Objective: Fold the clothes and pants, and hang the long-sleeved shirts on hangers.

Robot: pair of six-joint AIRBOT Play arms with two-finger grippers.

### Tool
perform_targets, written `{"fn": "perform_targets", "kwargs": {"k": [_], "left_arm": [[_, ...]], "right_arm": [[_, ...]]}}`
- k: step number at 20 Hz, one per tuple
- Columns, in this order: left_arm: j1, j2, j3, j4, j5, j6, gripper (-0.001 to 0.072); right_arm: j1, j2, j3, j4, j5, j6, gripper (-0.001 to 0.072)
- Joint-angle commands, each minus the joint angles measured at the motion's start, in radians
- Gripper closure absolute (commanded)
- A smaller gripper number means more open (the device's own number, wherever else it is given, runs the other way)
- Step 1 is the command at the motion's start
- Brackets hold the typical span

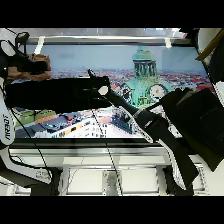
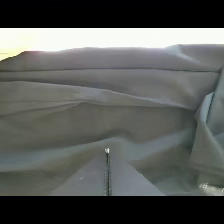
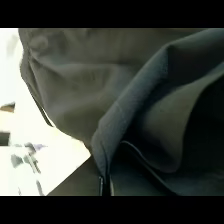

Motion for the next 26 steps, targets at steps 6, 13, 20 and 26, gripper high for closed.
{"fn": "perform_targets", "kwargs": {"k": [6,13,20,26], "left_arm": [[0.008,0.004,0.0,-0.051,-0.004,0.001,0.0697],[0.008,0.007,0.0,-0.051,-0.031,0.001,0.0697],[0.008,0.018,0.0,-0.051,-0.041,0.001,0.0697],[0.008,0.018,0.0,-0.055,-0.042,0.001,0.0697]], "right_arm": [[-0.002,-0.011,0.05,0.18,-0.066,-0.132,0.0689],[-0.119,0.05,0.049,0.192,0.29,-0.145,0.0249],[-0.448,0.117,-0.025,-0.19,0.5,0.034,0.0259],[-0.425,0.034,-0.071,-0.262,0.584,0.121,0.0258]]}}
